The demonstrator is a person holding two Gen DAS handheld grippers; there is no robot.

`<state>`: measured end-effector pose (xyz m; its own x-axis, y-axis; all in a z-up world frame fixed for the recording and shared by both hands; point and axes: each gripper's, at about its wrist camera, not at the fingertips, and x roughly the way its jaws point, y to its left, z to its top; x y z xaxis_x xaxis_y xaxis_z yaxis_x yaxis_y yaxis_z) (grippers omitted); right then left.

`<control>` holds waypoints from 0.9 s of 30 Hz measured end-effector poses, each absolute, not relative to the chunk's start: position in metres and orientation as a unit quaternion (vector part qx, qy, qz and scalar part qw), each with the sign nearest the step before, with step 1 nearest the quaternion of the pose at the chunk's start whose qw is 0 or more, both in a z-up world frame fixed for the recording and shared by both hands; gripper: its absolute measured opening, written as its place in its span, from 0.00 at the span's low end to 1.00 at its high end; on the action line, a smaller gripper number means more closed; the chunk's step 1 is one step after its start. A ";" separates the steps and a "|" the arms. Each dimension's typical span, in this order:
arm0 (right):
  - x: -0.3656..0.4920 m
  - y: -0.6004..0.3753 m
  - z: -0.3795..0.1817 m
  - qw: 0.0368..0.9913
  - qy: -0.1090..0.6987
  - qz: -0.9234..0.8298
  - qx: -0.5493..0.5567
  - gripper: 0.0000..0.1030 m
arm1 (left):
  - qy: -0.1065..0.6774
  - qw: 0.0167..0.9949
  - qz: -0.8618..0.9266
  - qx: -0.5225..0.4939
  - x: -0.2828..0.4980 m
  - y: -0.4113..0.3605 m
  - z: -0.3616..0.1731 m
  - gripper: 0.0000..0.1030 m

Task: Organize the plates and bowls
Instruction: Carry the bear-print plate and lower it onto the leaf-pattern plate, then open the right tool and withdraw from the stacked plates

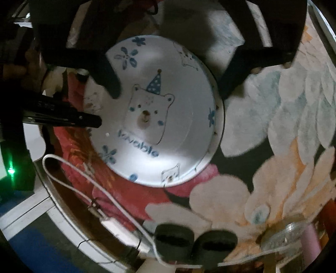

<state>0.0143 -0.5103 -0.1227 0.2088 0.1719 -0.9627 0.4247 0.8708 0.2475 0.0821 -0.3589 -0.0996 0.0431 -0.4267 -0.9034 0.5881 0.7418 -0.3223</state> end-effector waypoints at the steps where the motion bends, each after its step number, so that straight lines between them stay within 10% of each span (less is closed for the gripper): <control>1: 0.015 -0.510 -0.119 0.745 0.618 -0.085 0.237 0.22 | 0.588 0.723 -0.356 0.068 0.082 -0.359 -0.095 0.95; 9: 0.021 -0.497 -0.093 0.781 0.584 -0.079 0.209 0.87 | 0.559 0.753 -0.341 0.067 0.089 -0.346 -0.074 0.97; 27: 0.045 -0.425 -0.080 0.802 0.576 -0.034 0.156 0.88 | 0.544 0.787 -0.284 0.065 0.089 -0.255 -0.065 0.97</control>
